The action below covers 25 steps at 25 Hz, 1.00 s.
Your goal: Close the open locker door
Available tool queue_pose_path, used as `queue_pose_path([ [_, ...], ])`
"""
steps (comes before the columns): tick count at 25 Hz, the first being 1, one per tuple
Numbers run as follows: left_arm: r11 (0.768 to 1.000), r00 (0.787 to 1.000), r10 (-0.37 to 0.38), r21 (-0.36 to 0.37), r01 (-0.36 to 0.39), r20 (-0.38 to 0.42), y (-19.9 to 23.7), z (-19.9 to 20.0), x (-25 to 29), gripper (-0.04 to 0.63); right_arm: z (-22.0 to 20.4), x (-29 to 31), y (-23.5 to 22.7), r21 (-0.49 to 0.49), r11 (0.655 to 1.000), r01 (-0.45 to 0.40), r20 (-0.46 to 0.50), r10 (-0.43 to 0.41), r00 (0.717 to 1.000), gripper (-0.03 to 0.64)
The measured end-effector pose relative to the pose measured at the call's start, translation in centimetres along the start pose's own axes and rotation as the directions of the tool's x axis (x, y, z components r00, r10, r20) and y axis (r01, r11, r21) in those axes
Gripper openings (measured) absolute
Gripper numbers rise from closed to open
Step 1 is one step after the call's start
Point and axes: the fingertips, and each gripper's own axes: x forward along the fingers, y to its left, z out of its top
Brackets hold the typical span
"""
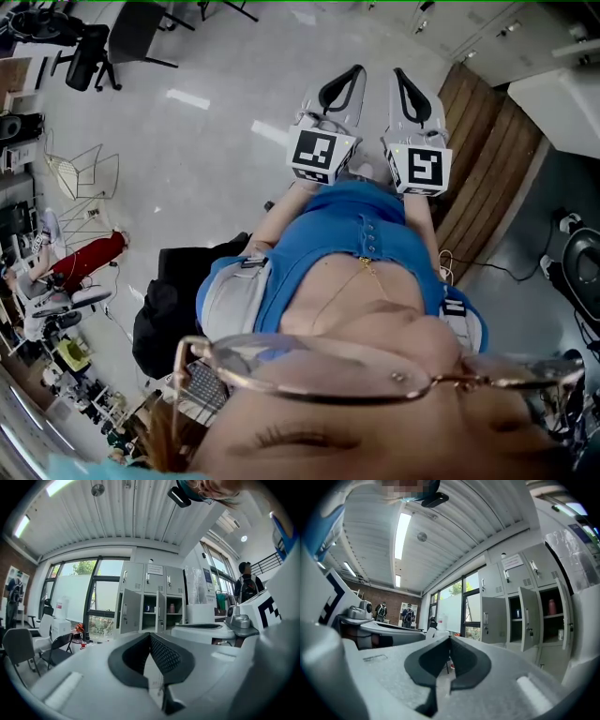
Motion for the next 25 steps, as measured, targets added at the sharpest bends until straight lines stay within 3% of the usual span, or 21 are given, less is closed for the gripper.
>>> queue_pose_path([
  [5, 0.999, 1.0, -0.028, -0.029, 0.027, -0.004, 3.9, -0.1, 3.9, -0.002, -0.2, 5.1, -1.3, -0.019, 1.0, 0.019, -0.004, -0.019, 1.0, 0.002],
  [15, 0.992, 0.992, -0.129, -0.002, 0.129, -0.005, 12.2, 1.2, 12.5, -0.002, 0.4, 17.9, -2.3, -0.033, 0.999, 0.043, 0.014, -0.042, 0.999, 0.002],
  [25, 0.986, 0.986, -0.166, -0.008, 0.166, -0.022, 19.0, 1.6, 16.8, -0.003, -0.4, 25.8, -2.7, -0.014, 0.996, 0.089, 0.001, -0.089, 0.996, 0.002],
])
